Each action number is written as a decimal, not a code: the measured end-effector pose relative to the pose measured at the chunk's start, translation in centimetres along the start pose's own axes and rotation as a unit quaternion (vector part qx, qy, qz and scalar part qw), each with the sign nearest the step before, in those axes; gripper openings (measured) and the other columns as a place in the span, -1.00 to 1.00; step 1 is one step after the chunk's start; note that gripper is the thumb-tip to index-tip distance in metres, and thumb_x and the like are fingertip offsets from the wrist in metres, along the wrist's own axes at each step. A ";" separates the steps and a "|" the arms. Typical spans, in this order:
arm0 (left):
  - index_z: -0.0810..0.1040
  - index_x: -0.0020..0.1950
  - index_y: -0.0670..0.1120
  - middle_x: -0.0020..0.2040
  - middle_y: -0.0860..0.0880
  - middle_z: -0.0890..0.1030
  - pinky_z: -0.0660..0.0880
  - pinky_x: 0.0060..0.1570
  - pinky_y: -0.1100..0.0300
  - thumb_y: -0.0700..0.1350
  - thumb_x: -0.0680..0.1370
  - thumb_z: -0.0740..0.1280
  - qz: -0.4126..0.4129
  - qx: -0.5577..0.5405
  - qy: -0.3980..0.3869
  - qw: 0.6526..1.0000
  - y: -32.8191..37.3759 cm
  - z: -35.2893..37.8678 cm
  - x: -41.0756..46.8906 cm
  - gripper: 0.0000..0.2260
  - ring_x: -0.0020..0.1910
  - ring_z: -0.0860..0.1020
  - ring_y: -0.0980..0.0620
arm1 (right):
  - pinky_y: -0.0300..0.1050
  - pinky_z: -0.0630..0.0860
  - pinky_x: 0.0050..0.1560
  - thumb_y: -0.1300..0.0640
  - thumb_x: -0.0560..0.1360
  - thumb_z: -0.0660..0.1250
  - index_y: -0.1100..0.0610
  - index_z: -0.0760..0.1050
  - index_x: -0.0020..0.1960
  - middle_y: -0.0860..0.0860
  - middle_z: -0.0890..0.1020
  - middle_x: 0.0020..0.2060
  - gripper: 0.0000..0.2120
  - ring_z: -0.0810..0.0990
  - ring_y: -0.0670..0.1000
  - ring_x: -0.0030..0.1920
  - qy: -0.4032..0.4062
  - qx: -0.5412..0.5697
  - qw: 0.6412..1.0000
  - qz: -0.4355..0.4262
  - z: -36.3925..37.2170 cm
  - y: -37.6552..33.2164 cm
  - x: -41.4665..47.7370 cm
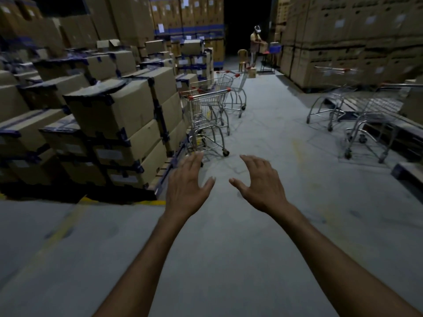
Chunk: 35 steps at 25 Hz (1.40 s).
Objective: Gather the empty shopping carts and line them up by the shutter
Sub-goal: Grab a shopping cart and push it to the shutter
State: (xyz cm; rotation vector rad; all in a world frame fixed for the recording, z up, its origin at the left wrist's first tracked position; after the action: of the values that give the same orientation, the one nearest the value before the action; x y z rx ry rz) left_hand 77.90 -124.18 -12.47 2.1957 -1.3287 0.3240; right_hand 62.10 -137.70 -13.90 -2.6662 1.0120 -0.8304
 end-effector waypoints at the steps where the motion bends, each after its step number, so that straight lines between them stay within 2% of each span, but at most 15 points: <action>1: 0.16 0.64 0.12 0.59 0.05 0.32 0.33 0.42 -0.08 0.30 0.59 0.25 -0.012 -0.026 -0.012 1.000 -0.8 1.2 1.6 -0.33 0.56 0.28 0.00 | 0.12 0.36 0.40 -0.36 0.57 0.24 -0.06 0.27 0.56 -0.01 0.41 0.47 -0.34 0.32 0.06 0.47 -0.012 0.026 0.999 0.030 1.3 1.0 1.1; 5: 0.35 0.49 0.23 0.33 0.19 0.54 0.51 0.06 0.14 0.41 0.57 0.21 -0.027 -0.159 -0.013 0.987 -0.8 2.7 8.3 -0.46 0.24 0.56 0.16 | 0.08 0.41 0.35 -0.45 0.58 0.08 -0.08 0.38 0.49 -0.04 0.52 0.38 -0.36 0.42 0.04 0.39 -0.044 0.084 0.990 0.103 5.0 5.0 5.3; 7: 0.45 0.40 0.22 0.15 0.26 0.58 0.61 -0.02 0.11 0.42 0.57 0.19 -0.003 -0.227 0.001 0.974 0.8 2.1 11.6 -0.51 0.03 0.60 0.31 | 0.04 0.43 0.27 -0.48 0.57 0.03 -0.09 0.41 0.46 -0.07 0.58 0.30 -0.34 0.47 0.02 0.32 -0.045 0.101 0.987 0.118 5.8 7.0 8.0; 9: 0.51 0.34 0.18 0.09 0.25 0.61 0.62 -0.09 0.14 0.40 0.58 0.18 0.036 -0.251 0.024 0.967 2.7 2.0 15.2 -0.54 -0.04 0.61 0.34 | 0.03 0.46 0.22 -0.50 0.56 0.01 -0.10 0.45 0.43 -0.11 0.61 0.25 -0.32 0.50 0.00 0.28 -0.041 0.120 0.984 0.128 6.7 9.6 11.3; 11: 0.51 0.33 0.16 0.09 0.23 0.63 0.58 -0.15 0.22 0.38 0.59 0.17 0.088 -0.213 0.049 0.972 4.7 2.6 19.0 -0.55 -0.02 0.60 0.34 | 0.03 0.47 0.20 -0.51 0.55 0.00 -0.11 0.46 0.41 -0.13 0.62 0.22 -0.33 0.52 -0.03 0.25 -0.041 0.137 0.982 0.125 7.5 12.1 14.8; 14: 0.46 0.38 0.19 0.15 0.21 0.62 0.60 -0.12 0.15 0.38 0.59 0.20 0.115 -0.159 0.036 0.980 5.6 8.1 26.1 -0.55 0.03 0.60 0.28 | 0.02 0.51 0.19 -0.46 0.57 0.08 -0.11 0.50 0.38 -0.15 0.64 0.18 -0.40 0.56 -0.07 0.21 -0.025 0.157 0.982 0.101 7.8 15.8 21.3; 19: 0.43 0.37 0.23 0.19 0.24 0.60 0.61 -0.10 0.11 0.34 0.57 0.27 0.050 -0.121 0.004 0.991 3.5 17.9 37.5 -0.59 0.03 0.58 0.29 | 0.03 0.57 0.15 -0.40 0.59 0.15 -0.11 0.52 0.37 -0.18 0.65 0.15 -0.47 0.58 -0.18 0.14 0.014 0.192 0.981 0.033 4.8 19.3 32.8; 23: 0.47 0.35 0.21 0.19 0.23 0.60 0.59 -0.09 0.13 0.30 0.57 0.29 0.006 -0.128 0.003 0.992 1.7 22.6 44.8 -0.62 0.06 0.58 0.26 | -0.03 0.55 0.15 -0.34 0.61 0.22 -0.12 0.46 0.42 -0.18 0.62 0.20 -0.51 0.55 -0.18 0.19 0.046 0.199 0.978 -0.038 3.5 20.7 40.7; 26: 0.46 0.36 0.21 0.20 0.22 0.59 0.55 -0.13 0.17 0.28 0.58 0.31 0.008 -0.111 0.002 0.994 0.4 26.2 49.2 -0.62 0.09 0.59 0.23 | -0.11 0.47 0.18 -0.34 0.57 0.29 -0.07 0.44 0.45 -0.11 0.58 0.28 -0.44 0.49 -0.09 0.26 0.065 0.123 0.987 -0.079 4.7 21.9 45.4; 30: 0.45 0.38 0.20 0.28 0.19 0.57 0.54 -0.09 0.16 0.25 0.58 0.31 0.006 -0.094 -0.012 0.995 -2.7 31.5 55.9 -0.62 0.19 0.58 0.16 | 0.00 0.39 0.22 -0.30 0.55 0.32 0.04 0.45 0.44 0.01 0.52 0.33 -0.40 0.44 0.07 0.32 0.113 -0.036 0.980 -0.158 8.3 22.6 52.3; 35: 0.46 0.37 0.18 0.27 0.17 0.56 0.56 -0.04 0.14 0.26 0.58 0.31 0.021 -0.115 -0.015 0.993 -7.1 38.6 67.6 -0.61 0.19 0.56 0.16 | 0.09 0.37 0.26 -0.26 0.55 0.30 0.06 0.44 0.45 0.07 0.48 0.36 -0.41 0.41 0.14 0.35 0.115 -0.116 0.969 -0.187 15.5 25.2 64.1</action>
State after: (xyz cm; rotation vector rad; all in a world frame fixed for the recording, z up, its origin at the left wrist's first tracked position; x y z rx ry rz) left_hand 113.92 -193.56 -14.93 1.9906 -1.3576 0.1462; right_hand 95.98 -199.24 -7.17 -3.0757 0.6890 -1.1817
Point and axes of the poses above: each hand's wrist, its own x-axis towards the middle knuckle, its own z-axis out of the palm, y = z × x, the point moved 10 cm from there along x, towards the middle knuckle
